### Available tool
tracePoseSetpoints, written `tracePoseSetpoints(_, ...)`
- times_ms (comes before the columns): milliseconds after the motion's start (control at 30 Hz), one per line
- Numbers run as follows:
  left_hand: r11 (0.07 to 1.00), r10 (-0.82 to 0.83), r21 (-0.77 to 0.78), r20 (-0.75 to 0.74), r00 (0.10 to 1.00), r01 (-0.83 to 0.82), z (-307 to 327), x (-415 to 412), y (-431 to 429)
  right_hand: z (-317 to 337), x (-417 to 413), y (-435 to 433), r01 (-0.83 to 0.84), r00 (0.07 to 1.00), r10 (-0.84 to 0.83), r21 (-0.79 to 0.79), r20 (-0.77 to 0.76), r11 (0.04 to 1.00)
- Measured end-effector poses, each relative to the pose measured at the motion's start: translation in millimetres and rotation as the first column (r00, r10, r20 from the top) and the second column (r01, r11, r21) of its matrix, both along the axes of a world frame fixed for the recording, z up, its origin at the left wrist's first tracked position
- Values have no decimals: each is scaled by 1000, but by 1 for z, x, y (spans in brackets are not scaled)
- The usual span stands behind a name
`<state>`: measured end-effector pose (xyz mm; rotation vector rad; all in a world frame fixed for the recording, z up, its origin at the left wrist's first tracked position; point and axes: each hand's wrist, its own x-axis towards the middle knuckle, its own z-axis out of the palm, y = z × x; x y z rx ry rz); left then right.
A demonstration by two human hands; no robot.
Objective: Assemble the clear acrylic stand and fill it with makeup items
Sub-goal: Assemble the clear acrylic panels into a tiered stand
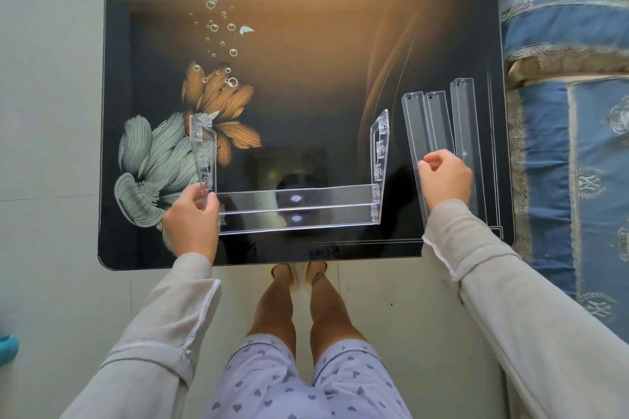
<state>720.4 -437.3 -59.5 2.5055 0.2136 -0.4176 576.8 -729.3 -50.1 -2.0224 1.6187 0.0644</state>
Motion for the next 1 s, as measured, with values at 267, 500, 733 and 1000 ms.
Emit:
tracePoseSetpoints(267,999,16,33,71,997,-19,0,2,-8,-13,16,6,-271,879,220,-65,-423,960)
tracePoseSetpoints(500,1000,-23,-9,33,999,23,3,2,-1,15,16,14,-181,983,181,-260,-24,948)
tracePoseSetpoints(733,997,-50,-58,-24,998,49,8,7,5,54,42,46,-478,783,565,-330,260,814)
tracePoseSetpoints(1000,991,-55,-128,-72,996,46,14,13,11,37,80,112,-903,342,939,-268,28,337)
